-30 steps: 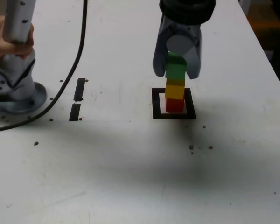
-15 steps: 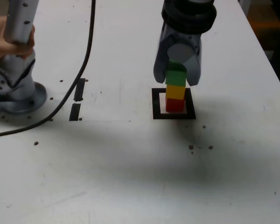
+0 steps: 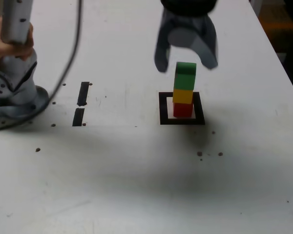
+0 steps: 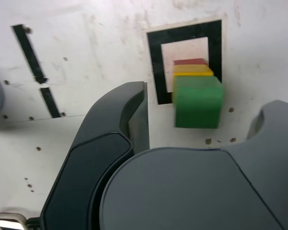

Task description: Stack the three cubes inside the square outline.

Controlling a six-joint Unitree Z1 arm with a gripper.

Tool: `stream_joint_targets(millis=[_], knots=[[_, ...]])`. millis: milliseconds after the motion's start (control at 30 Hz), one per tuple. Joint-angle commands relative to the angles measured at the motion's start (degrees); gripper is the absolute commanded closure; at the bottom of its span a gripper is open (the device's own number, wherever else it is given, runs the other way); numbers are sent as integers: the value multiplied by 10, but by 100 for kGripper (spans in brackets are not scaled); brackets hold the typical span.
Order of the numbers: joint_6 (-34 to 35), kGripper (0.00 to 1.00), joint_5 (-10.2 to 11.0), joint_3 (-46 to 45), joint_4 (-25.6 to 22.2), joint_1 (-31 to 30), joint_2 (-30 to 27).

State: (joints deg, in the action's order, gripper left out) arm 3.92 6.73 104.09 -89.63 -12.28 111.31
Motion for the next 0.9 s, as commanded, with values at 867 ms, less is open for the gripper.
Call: stream_joint_targets(millis=[867], knots=[[87,0,-25,-607,202,-40,-382]])
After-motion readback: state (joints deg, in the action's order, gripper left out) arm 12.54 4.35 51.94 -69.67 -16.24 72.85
